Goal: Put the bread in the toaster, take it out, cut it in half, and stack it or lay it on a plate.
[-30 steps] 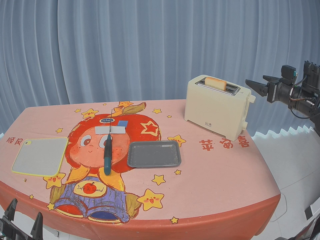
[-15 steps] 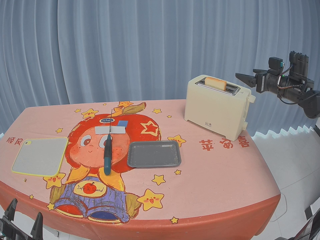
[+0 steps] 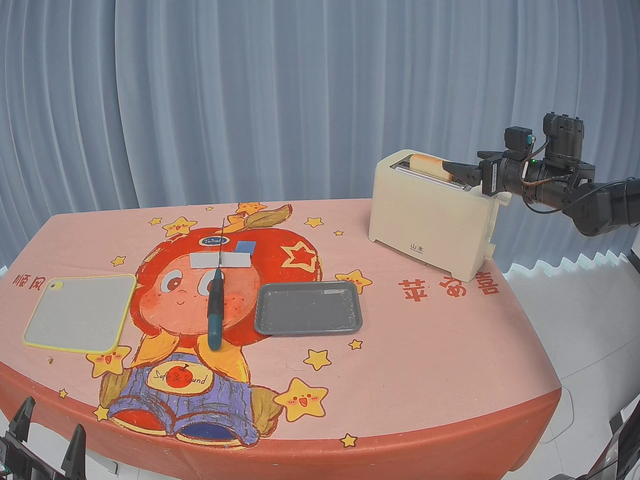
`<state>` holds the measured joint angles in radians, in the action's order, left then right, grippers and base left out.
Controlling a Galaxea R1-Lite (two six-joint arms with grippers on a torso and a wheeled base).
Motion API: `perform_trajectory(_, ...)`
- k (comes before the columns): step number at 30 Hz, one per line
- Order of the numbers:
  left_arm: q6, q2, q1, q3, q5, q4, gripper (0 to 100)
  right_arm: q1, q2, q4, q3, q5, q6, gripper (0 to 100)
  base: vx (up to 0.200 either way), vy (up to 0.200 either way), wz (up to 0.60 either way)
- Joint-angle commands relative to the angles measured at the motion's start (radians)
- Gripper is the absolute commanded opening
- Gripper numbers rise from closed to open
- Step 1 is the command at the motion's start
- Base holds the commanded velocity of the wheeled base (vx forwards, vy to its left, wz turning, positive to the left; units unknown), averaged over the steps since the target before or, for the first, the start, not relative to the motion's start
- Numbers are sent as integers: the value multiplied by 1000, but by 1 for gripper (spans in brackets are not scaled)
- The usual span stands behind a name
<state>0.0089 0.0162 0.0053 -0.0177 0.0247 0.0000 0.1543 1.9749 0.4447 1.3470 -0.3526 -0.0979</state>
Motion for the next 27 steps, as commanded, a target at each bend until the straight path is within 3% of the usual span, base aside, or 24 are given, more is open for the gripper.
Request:
perform_trajectory(1,0,-5,1,18,0,0,100,8,56,-1,47,-2,-2,100,0,0,0)
perform_trajectory(22,0,-5,1,18,0,0,100,51,147,0,136,1,-11,100,0,0,0)
perform_trajectory(23,0,-5,1,18,0,0,100,51,150,0,139,1,-11,0,0,0,0)
perform_trajectory(27,0,-5,-1,18,0,0,100,50,148,0,139,1,-11,0,0,0,0)
